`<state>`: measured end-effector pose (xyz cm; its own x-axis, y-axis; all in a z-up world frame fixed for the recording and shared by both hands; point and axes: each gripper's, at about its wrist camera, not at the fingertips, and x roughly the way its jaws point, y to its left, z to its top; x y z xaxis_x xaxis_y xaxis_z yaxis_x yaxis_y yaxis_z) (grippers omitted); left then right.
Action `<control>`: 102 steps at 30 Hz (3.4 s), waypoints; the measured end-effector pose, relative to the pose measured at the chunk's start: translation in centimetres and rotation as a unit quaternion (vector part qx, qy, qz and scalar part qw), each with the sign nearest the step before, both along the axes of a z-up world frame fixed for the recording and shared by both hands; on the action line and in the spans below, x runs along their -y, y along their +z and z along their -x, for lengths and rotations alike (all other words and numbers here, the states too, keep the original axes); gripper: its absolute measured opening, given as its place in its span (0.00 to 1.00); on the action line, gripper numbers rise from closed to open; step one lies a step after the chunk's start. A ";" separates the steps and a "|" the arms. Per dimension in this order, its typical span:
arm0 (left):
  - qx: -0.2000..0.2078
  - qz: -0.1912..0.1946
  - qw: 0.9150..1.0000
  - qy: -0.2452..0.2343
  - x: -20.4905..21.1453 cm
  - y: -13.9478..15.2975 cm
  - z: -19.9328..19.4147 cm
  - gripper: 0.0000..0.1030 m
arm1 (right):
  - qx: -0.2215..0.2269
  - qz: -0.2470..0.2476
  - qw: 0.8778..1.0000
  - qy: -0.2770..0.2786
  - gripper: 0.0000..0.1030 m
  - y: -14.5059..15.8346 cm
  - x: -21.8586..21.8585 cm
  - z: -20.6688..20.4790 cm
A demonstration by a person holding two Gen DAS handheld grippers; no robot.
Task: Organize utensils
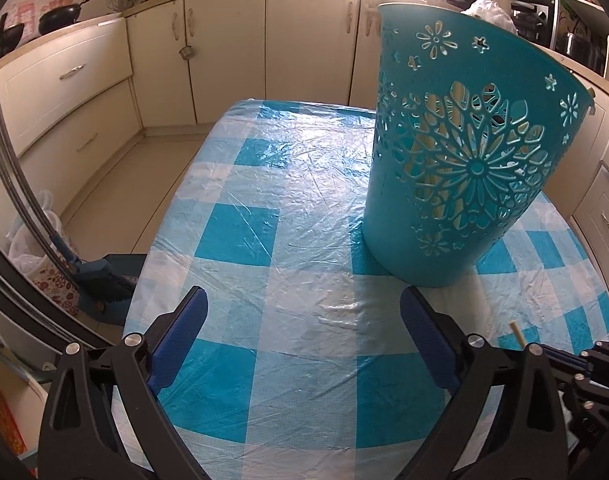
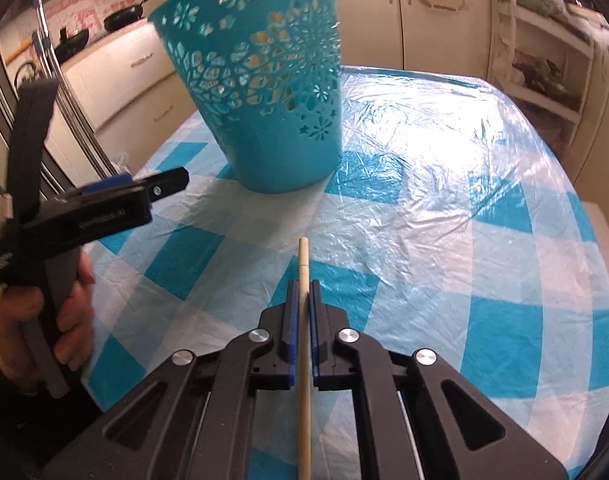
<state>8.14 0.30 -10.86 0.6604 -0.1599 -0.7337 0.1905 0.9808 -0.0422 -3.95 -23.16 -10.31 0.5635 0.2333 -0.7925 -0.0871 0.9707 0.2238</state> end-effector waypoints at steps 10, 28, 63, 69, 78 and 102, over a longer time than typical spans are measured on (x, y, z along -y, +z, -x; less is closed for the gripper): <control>-0.007 -0.007 1.000 -0.002 0.3 -0.3 -0.3 0.91 | 0.064 -0.090 0.994 0.000 0.06 5.4 1.6 1.1; -0.011 -0.008 1.000 -0.003 0.4 -0.7 -0.5 0.91 | 0.165 -0.137 0.977 0.021 0.06 12.2 0.6 1.6; -0.012 -0.006 1.000 0.000 0.3 -0.6 -0.6 0.91 | 0.302 -0.011 0.945 -0.128 0.10 12.9 -3.1 -9.8; -0.011 -0.007 1.000 0.003 0.3 -0.6 -0.6 0.92 | 0.304 -0.009 0.944 -0.128 0.41 13.7 -2.5 -7.7; -0.015 -0.024 1.000 0.008 0.3 -0.2 0.0 0.93 | 0.267 0.005 0.952 -0.150 0.76 13.7 -1.4 -3.8; 0.066 0.000 0.997 -0.027 -3.4 20.0 14.9 0.93 | 0.222 0.004 0.965 -0.141 0.93 22.1 -4.5 10.8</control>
